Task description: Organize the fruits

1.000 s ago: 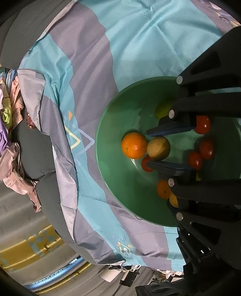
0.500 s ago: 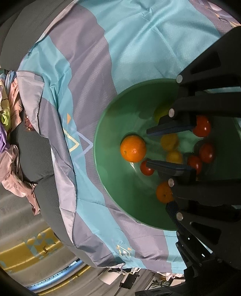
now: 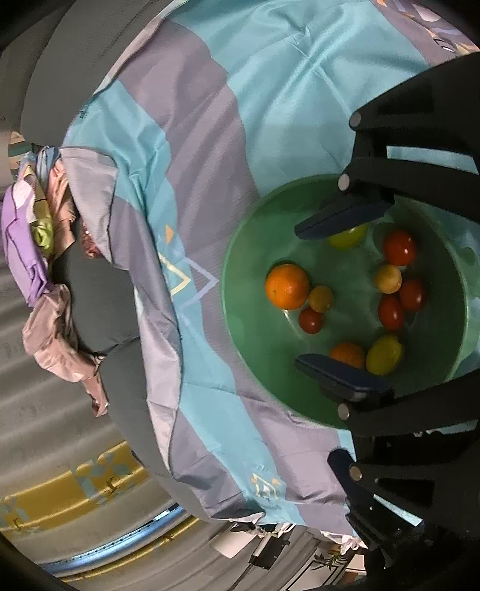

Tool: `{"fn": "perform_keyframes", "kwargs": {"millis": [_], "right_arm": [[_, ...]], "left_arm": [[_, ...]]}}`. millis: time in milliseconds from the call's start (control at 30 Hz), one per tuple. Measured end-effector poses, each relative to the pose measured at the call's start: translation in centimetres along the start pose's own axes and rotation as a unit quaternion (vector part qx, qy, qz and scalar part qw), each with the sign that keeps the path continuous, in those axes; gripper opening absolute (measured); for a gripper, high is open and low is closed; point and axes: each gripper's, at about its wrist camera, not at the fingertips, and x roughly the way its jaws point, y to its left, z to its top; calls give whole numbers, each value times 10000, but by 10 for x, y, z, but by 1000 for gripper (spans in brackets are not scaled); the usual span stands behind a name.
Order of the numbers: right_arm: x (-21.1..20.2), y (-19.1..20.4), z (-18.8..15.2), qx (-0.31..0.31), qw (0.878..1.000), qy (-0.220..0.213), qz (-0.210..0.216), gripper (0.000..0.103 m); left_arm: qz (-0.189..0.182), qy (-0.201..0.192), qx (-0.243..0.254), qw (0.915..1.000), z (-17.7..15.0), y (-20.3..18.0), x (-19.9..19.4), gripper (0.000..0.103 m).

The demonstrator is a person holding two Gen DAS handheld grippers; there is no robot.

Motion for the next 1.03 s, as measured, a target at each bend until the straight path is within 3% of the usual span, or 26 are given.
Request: {"fn": "perform_keyframes", "kwargs": {"millis": [233,1033], "right_arm": [[-4,-3,0,38,9999,-51,-136,67],[-6,-7,0,52,9996,-20,-295,67]], "left_arm": [[282,-24,86,9996,-5,2,-4,79],[109,-6,-104,9999,-11,13,-9,79]]}}
